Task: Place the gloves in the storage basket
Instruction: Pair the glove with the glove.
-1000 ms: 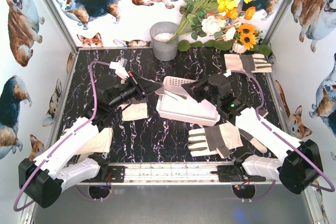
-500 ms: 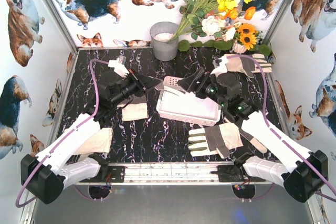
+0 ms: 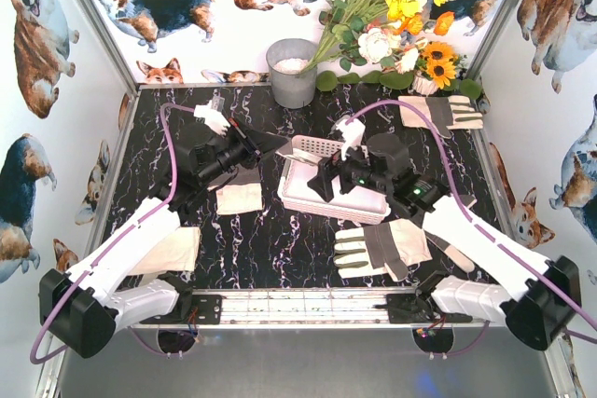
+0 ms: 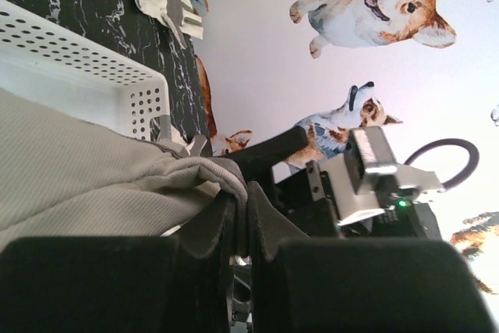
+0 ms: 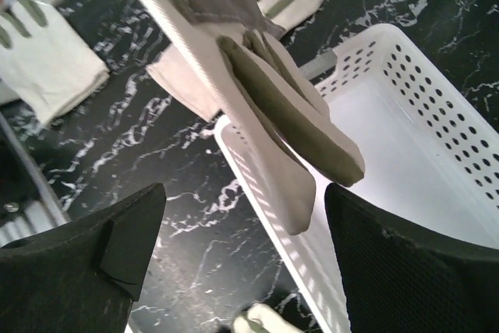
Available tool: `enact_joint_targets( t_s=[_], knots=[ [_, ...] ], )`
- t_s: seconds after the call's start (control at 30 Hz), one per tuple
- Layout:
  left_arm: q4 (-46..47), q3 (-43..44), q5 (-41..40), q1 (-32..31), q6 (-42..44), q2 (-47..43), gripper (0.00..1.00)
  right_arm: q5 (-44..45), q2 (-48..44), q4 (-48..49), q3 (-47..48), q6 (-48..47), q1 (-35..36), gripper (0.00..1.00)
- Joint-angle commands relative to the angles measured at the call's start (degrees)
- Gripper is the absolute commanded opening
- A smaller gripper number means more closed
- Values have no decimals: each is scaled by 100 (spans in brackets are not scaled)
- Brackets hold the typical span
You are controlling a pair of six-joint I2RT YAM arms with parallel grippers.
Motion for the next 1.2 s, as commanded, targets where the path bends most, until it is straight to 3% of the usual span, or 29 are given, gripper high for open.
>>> enact_joint_targets(
  t_s=[0.0,0.27,0.43,0.8,1.17],
  knots=[
    [301,4,138,30,-103,-46,0,224,293,491,304,-742,12,86],
    [235,-154,148,30,-131,-206,0,336,786,1277,306,-664,6,85],
    [120,-209,123,30,-137,-288,0,470,777,1680,125,-649,8,91],
    [-51,-67,43,30,-36,-291,0,1294,460,1312,-14,-1115,-33,100],
    [-6,35,168,38,30,-206,0,334,562,1402,132,-1036,-93,97]
  ],
)
